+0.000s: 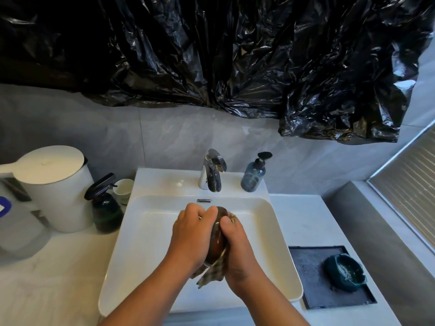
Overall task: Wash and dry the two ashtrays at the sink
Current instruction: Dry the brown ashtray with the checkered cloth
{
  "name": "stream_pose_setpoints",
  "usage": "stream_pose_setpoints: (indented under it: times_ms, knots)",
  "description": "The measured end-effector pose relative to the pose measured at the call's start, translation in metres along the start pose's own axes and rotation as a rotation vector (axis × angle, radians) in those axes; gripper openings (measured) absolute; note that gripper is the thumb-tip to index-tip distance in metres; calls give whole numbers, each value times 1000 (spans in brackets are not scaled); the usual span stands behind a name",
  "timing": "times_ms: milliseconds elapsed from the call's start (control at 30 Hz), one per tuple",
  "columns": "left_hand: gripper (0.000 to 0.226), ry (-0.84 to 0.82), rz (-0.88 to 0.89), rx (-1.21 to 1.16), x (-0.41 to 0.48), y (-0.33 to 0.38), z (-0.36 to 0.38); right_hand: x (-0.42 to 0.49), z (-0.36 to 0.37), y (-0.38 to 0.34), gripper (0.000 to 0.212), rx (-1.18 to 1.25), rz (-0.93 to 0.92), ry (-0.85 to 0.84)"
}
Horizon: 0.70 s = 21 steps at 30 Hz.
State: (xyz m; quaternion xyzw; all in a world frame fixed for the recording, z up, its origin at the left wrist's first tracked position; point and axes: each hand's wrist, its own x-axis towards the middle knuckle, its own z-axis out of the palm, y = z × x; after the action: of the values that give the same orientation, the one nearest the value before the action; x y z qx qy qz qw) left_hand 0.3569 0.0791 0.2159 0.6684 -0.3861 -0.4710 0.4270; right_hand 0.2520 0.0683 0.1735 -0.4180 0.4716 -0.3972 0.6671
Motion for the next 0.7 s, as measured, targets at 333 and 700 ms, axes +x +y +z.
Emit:
stream_pose_setpoints:
  times_ms: [333, 700]
  knots:
    - [62, -203, -395, -829, 0, -11, -8, -11, 12, -7, 89, -757, -281, -49]
    - [60, -248, -419, -886, 10, -17, -15, -16, -1, -5, 68, -1159, -502, -183]
